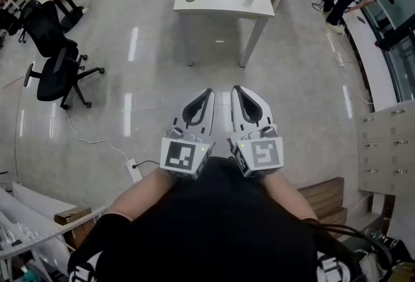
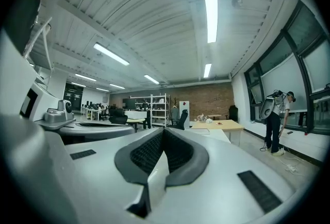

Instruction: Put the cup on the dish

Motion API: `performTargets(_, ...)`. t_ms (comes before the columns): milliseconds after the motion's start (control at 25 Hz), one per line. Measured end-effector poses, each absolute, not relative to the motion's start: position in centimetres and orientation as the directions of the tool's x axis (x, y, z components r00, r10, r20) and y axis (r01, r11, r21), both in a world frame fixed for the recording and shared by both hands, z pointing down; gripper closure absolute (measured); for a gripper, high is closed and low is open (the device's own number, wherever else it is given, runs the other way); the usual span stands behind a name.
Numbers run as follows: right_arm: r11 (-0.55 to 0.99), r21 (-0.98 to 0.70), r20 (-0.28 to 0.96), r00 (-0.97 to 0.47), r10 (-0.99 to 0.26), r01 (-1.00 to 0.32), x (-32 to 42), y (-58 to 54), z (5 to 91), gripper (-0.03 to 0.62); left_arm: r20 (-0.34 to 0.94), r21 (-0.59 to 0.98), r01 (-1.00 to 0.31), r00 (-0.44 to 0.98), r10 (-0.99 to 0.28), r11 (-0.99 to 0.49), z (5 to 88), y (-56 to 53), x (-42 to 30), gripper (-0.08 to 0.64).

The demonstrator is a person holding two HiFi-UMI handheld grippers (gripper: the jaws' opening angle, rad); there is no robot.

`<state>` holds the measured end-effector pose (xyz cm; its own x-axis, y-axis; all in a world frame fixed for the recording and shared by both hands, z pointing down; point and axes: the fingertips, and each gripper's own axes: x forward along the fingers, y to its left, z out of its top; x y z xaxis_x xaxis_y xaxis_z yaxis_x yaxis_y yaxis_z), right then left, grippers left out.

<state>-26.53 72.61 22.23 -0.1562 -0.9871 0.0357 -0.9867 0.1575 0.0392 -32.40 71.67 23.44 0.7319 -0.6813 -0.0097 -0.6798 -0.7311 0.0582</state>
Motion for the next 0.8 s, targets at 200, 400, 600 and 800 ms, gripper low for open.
performTargets(200,0.169,-0.008,0.008,-0.169,-0.986,-0.986,-29.0,73.5,23.0,0.580,-0.014,0.064,-0.665,0.745,-0.667,-0.744,23.8,72.3,-34.7,0.554)
performTargets(400,0.144,-0.031,0.020,-0.145,-0.989,-0.989,-29.3,74.0,23.6,0.580,-0.002,0.077,-0.656,0.753,-0.658,-0.751,24.4,72.8,-35.4,0.555)
performTargets(600,0.135,-0.039,0.036,-0.136,-0.990,-0.990,-28.9,73.5,24.2,0.580,0.017,0.080,-0.660,0.750,-0.661,-0.747,25.0,71.9,-35.0,0.555)
performTargets(800,0.149,-0.052,0.058,-0.152,-0.987,-0.988,-27.7,70.6,25.5,0.580,0.027,0.090,-0.667,0.744,-0.668,-0.740,26.0,69.1,-33.5,0.554)
